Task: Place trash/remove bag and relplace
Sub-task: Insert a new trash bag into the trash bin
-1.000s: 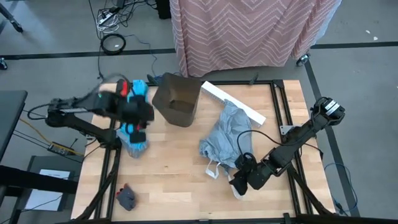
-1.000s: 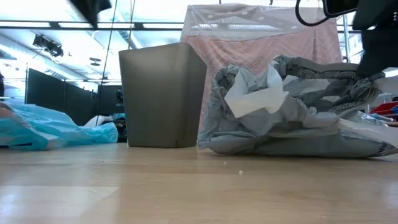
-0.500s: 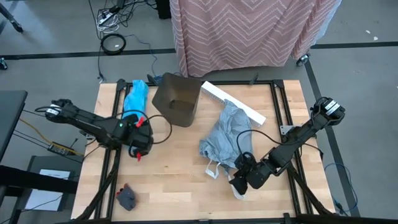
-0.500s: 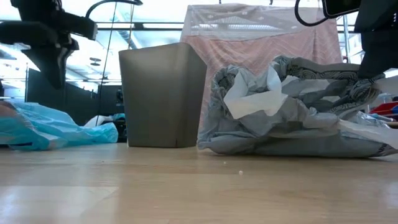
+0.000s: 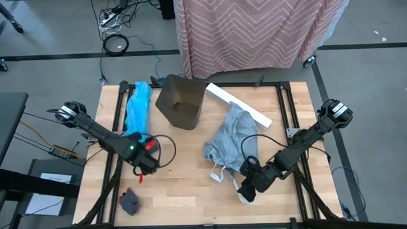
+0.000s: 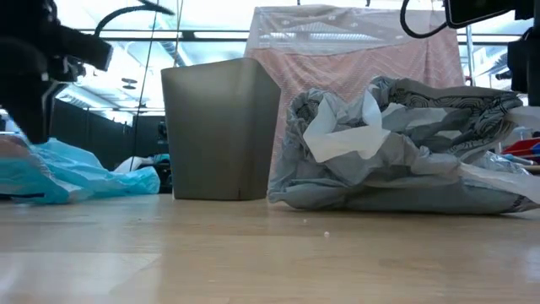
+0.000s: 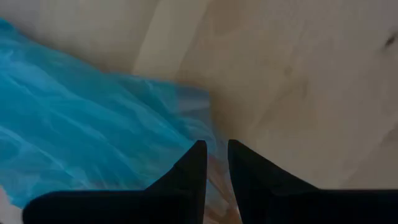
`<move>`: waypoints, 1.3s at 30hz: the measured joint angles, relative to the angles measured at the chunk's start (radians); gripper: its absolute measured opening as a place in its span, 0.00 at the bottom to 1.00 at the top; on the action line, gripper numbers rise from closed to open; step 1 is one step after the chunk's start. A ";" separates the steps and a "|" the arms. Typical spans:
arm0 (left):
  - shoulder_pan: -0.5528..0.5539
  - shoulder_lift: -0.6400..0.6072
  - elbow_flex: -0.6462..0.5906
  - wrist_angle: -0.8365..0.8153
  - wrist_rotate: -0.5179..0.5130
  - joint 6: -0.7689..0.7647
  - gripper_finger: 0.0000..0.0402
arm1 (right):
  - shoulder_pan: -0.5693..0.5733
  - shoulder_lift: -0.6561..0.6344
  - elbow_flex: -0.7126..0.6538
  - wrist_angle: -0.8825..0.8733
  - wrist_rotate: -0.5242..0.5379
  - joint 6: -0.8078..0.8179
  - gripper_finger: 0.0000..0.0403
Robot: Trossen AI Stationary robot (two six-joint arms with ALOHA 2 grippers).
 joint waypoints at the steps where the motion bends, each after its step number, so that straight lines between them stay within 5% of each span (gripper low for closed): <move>1: -0.011 0.014 0.000 0.000 -0.001 -0.015 0.18 | -0.003 0.000 0.000 0.000 -0.004 -0.004 0.56; 7: -0.050 0.108 -0.006 -0.004 -0.083 -0.016 0.18 | -0.024 0.000 0.000 0.008 -0.045 -0.008 0.56; 12: -0.052 0.169 -0.032 0.106 -0.035 0.007 0.15 | -0.050 0.000 0.000 0.012 -0.147 -0.029 0.56; 16: -0.052 0.190 -0.074 0.082 -0.014 0.033 0.03 | -0.058 0.000 0.000 0.040 -0.186 -0.049 0.55; 21: -0.022 0.171 -0.103 -0.035 -0.014 0.024 0.01 | -0.058 0.000 0.000 0.090 -0.204 -0.051 0.46; 25: -0.012 0.112 0.004 -0.025 -0.043 0.001 0.01 | -0.059 0.000 0.000 0.139 -0.217 -0.081 0.38; 35: 0.043 0.060 0.506 -0.126 -0.213 0.074 0.00 | -0.082 0.000 0.000 0.191 -0.135 -0.198 0.21; 39: 0.043 0.066 0.484 -0.240 -0.178 0.150 0.01 | -0.107 0.000 0.000 0.248 -0.129 -0.269 0.20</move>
